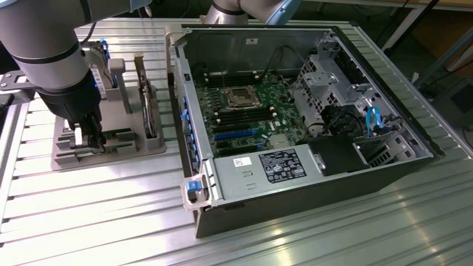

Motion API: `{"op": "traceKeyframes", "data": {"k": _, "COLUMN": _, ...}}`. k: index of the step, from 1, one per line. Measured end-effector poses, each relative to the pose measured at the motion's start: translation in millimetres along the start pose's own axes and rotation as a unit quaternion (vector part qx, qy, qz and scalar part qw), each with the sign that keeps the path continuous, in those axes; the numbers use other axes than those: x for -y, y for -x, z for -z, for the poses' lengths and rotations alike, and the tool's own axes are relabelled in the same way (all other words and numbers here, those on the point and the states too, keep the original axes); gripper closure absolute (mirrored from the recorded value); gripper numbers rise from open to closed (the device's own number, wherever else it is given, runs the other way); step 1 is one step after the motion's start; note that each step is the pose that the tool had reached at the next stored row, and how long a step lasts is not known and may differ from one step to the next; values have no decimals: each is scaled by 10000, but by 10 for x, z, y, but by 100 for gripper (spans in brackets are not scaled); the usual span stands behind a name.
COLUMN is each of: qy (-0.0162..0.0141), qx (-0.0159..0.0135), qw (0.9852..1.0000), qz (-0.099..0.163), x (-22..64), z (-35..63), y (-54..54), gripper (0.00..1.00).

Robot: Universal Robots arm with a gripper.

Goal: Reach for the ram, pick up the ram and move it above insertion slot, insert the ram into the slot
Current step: 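Pick up the ram and move it above insertion slot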

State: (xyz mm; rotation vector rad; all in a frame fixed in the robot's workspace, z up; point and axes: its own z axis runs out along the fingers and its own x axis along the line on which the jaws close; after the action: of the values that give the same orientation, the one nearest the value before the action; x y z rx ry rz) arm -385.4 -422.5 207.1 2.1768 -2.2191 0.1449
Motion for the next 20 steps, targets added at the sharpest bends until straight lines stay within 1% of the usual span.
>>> {"op": "traceKeyframes", "data": {"k": 4, "qy": 0, "qx": 0, "qw": 10000, "qz": 0, "x": -2, "z": -55, "y": 4, "gripper": 73}}
{"op": "traceKeyframes", "data": {"k": 8, "qy": 1, "qx": -1, "qw": 10000, "qz": 0, "x": -4, "z": -81, "y": 7, "gripper": 73}}
{"op": "traceKeyframes", "data": {"k": 20, "qy": 0, "qx": 0, "qw": 10000, "qz": 0, "x": -5, "z": -103, "y": 9, "gripper": 73}}
